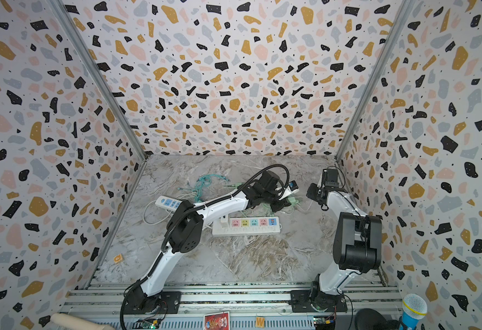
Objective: Insert plugs into power strip
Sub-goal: Pick up the plug from the middle-right of the table, then insert the plug into the socket.
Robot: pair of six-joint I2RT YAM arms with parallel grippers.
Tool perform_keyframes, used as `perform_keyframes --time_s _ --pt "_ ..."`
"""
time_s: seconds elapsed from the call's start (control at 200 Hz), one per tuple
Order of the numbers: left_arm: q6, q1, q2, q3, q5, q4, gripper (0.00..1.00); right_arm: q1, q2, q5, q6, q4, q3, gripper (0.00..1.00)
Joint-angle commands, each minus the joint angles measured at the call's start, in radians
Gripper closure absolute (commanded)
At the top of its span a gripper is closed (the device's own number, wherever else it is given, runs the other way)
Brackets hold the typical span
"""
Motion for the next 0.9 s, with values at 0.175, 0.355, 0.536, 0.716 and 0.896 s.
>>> perform_keyframes --time_s 0.175,0.355,0.536,0.716,0.896 --pt "-0.189 0.079 -0.225 -0.251 0.087 0.287 0.92 -0.032 -0.028 0.015 0.003 -0.007 0.055 0.73" --pt "-0.280 0.144 -0.287 -0.341 -0.104 0.362 0.93 -0.066 -0.079 0.003 0.001 -0.019 0.041 0.73" --pt "-0.340 0.212 -0.316 -0.444 -0.270 0.379 0.95 -0.109 -0.116 -0.055 0.014 -0.029 0.065 0.73" --pt "-0.329 0.237 -0.322 -0.492 -0.403 0.342 0.93 -0.132 -0.169 -0.139 0.039 -0.034 0.105 0.73" --pt "-0.344 0.237 -0.284 -0.495 -0.439 0.321 0.83 -0.066 -0.196 -0.245 0.014 -0.092 0.146 0.73"
